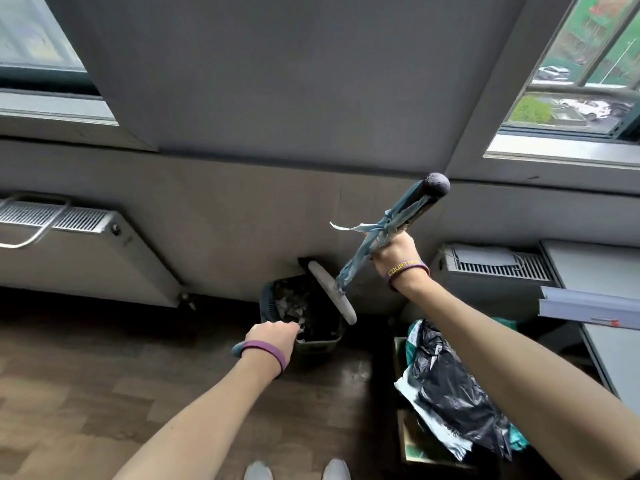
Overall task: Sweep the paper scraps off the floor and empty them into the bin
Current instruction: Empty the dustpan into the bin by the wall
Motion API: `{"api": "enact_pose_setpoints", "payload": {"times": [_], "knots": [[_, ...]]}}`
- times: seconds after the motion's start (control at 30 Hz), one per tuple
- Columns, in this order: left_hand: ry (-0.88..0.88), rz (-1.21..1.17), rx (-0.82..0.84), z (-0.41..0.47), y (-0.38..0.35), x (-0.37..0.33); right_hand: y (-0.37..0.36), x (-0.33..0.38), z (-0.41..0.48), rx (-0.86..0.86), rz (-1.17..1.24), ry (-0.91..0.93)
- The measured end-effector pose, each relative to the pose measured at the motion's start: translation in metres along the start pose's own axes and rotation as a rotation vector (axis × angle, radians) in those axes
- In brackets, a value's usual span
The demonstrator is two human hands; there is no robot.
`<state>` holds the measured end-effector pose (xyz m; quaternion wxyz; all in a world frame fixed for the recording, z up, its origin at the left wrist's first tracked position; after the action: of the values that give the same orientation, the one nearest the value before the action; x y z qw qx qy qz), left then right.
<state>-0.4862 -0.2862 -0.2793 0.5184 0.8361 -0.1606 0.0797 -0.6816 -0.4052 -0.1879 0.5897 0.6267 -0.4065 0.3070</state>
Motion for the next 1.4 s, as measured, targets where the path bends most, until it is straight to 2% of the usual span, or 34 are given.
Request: {"api": "enact_pose_setpoints", "payload": {"times": [0.6,1.03,1.4], "knots": [[-0.250,0.227,-0.004,-0.012,-0.021,-0.044,-0.016,-0.003,-0.002,0.068,-0.044,-0.001],[-0.267,0.280,0.017,-0.019,-0.014,-0.057,-0.010,-0.018,-0.004,0.087,-0.081,-0.040],[-0.318,0.395,0.009,-0.013,-0.028,-0.063,-0.004,-0.018,-0.008,0.037,-0.075,-0.028]]}}
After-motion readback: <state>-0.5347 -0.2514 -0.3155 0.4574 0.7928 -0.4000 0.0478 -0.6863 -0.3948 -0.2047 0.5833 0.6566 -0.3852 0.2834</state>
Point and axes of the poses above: each hand's wrist, its own z-axis towards the middle knuckle, its own y-axis out of the back of the hand, x = y × z, the point moved 3 cm from there along z, towards the middle knuckle, and after that the axes turned 14 degrees about z, right-handed, at the moved point
